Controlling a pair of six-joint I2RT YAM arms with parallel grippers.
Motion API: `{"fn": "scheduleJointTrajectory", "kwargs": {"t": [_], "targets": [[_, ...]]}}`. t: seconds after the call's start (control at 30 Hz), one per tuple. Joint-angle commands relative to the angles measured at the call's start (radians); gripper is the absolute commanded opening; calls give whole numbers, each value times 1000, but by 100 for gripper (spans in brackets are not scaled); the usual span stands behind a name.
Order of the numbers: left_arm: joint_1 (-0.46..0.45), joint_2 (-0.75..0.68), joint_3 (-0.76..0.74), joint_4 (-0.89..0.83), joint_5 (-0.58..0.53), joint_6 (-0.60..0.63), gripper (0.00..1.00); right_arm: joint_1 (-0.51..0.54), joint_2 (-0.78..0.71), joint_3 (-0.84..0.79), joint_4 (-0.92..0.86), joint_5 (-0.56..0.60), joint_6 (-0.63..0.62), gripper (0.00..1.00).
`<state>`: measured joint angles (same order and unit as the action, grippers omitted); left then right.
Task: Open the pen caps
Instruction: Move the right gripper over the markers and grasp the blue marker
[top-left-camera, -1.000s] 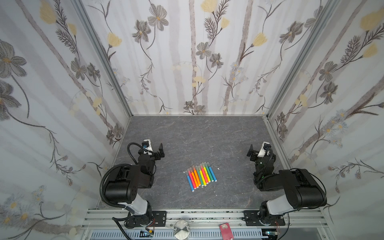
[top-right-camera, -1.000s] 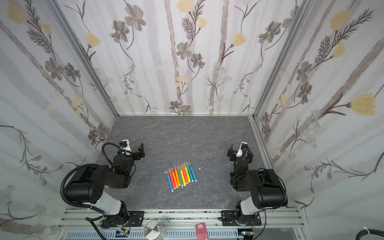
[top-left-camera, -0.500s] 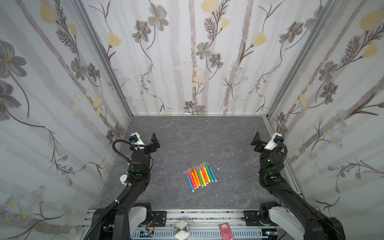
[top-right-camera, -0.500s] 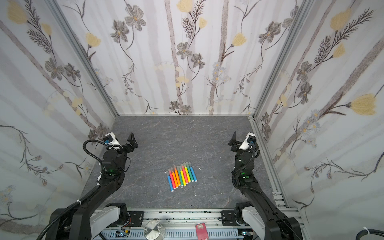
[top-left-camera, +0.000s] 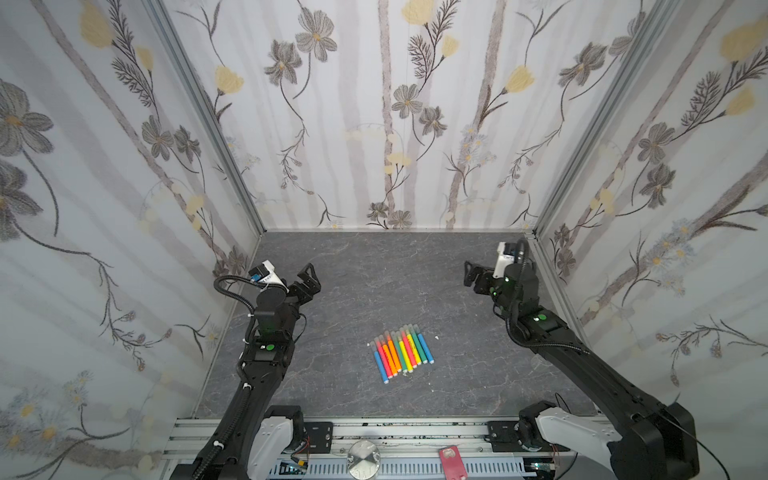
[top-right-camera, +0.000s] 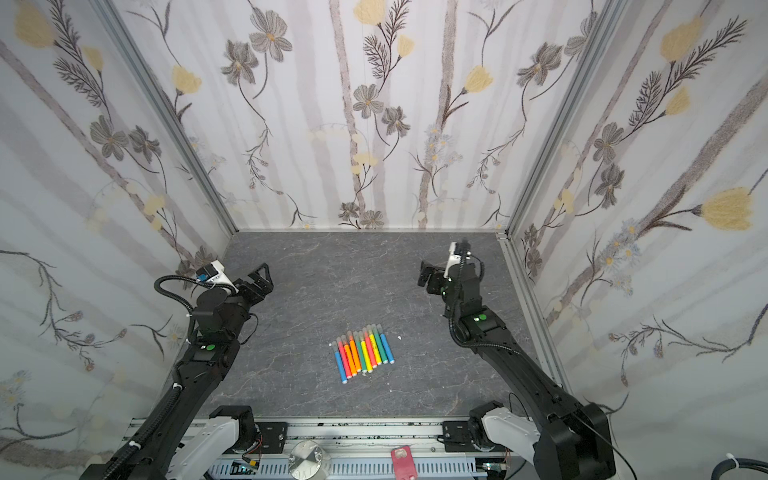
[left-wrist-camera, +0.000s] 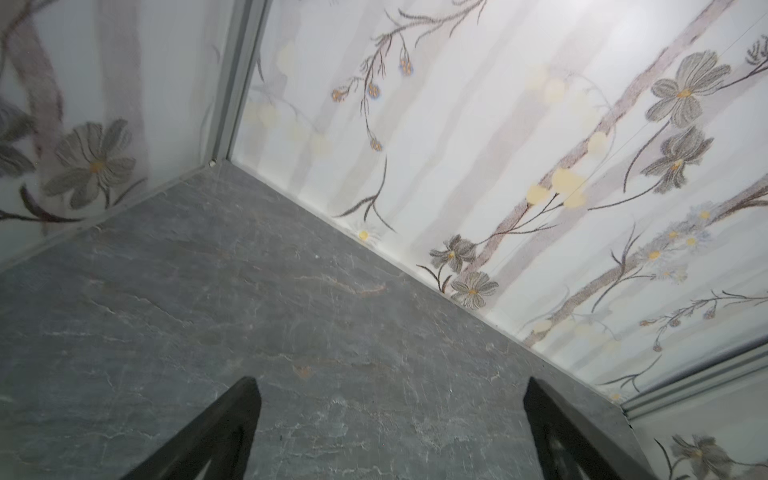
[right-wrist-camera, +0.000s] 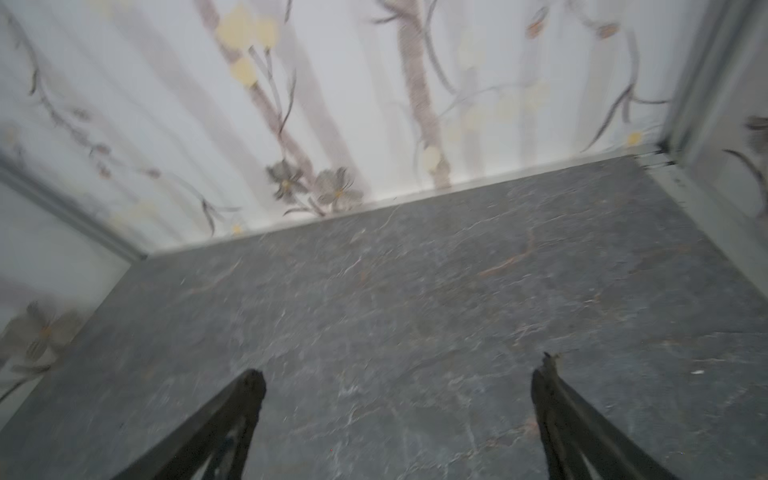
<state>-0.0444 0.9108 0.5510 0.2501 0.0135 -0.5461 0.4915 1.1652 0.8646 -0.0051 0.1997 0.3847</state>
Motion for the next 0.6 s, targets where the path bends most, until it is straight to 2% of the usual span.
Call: {"fn": "scheduleJointTrajectory", "kwargs": {"t": [0.0,0.23,0.3,0.4,0.57], "targets": [[-2,37,25,-101,78,-56,100,137,76,75,-235,56,23,87],[-1,76,50,-212,47,4,100,446,275,239,-382,103,164,59],[-2,80,51,-223,41,12,100,500,341,299,-427,106,190,58],[-1,85,49,-230,47,13,100,539,422,349,-470,133,204,59],[-2,98,53,-233,64,10,100,502,467,333,-479,156,210,51]]}}
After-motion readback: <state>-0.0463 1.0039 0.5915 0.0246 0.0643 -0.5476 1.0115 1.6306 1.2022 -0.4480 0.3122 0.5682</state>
